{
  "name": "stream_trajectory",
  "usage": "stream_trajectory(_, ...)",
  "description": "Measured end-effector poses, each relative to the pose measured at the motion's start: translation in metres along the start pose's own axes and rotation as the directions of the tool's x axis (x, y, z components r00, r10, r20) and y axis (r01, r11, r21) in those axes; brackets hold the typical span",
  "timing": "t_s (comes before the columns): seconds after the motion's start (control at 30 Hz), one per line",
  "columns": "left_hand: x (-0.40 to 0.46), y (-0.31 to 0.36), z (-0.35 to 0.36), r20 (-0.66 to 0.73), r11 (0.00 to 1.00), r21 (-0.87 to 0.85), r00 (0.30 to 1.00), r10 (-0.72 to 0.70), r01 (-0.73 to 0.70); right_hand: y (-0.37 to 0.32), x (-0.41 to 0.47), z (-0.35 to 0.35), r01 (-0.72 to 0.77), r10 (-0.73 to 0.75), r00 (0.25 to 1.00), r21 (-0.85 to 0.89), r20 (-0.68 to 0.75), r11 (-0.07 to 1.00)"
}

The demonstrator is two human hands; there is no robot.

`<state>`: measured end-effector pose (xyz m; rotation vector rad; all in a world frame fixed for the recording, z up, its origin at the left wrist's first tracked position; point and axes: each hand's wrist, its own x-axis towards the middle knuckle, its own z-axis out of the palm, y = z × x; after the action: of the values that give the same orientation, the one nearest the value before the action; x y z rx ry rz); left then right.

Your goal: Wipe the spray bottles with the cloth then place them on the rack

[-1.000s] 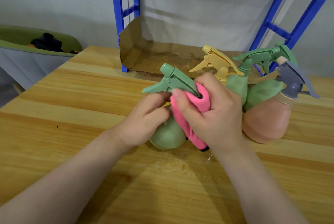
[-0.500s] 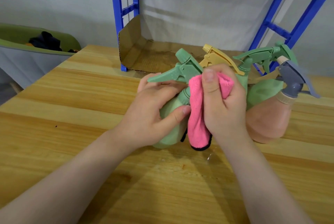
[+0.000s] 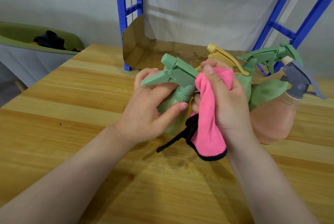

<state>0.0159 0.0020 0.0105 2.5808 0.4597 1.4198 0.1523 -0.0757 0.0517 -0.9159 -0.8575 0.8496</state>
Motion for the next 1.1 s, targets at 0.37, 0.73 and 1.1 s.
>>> stream_trajectory(0.37, -0.003, 0.006, -0.004, 0.239, 0.888, -0.327, 0.938, -0.252, 0.322, -0.018, 0.006, -0.015, -0.198, 0.184, 0.966, 0.062, 0.181, 0.978)
stream_trajectory(0.73, 0.002, 0.004, -0.014, 0.501, 0.531, -0.662, 0.839, -0.213, 0.53, -0.02, 0.006, -0.023, -0.192, 0.177, 0.943, 0.027, 0.28, 0.981)
stream_trajectory(1.1, -0.002, -0.002, -0.004, 0.499, 0.572, -0.661, 0.853, -0.149, 0.486, -0.009, 0.012, -0.023, -0.121, 0.146, 0.972, -0.144, 0.184, 0.982)
